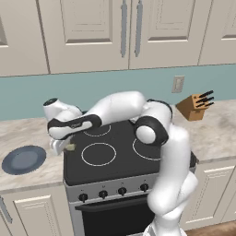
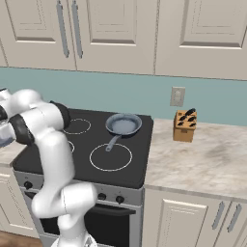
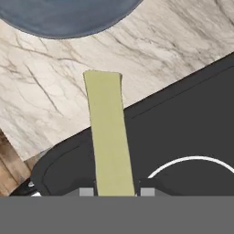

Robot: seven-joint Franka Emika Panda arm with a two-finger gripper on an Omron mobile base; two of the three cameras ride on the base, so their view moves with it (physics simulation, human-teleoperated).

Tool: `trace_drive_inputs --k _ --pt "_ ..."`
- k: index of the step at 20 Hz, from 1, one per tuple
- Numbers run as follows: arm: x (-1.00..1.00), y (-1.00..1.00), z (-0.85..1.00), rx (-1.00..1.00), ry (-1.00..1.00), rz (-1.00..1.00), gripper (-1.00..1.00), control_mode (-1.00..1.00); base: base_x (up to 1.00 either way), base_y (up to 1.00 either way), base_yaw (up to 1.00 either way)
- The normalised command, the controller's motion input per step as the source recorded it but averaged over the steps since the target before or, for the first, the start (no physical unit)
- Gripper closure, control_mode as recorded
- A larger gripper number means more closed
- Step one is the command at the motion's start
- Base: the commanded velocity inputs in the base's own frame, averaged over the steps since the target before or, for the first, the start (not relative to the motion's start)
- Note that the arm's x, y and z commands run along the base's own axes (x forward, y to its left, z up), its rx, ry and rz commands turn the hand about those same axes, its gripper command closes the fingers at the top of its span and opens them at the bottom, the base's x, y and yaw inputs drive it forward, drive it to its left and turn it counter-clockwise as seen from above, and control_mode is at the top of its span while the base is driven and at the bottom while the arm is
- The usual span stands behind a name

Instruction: Pick up the butter stick and place it in the pan. Then turn on the burner for the pan.

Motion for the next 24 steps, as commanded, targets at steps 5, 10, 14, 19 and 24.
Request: trace_drive_inputs --k 5,10,14,19,24 --pt "-0.23 -0.71 0.17 0.13 -0.17 -0.06 1.0 -1.0 0.0 0.0 0.0" --pt "-0.04 -0.61 0.29 0.13 -0.05 -0.08 1.0 -1.0 0.0 0.0 0.0" --pt "0.0 -0.7 0.36 0.08 0.0 -0.09 1.0 -1.0 0.0 0.0 0.0" --pt "0.0 -0.5 0.52 0.01 0.01 -0.15 1.0 -1.0 0.0 0.0 0.0" --pt "0.0 -0.58 0.5 0.0 0.04 -0.16 1.0 -1.0 0.0 0.0 0.0"
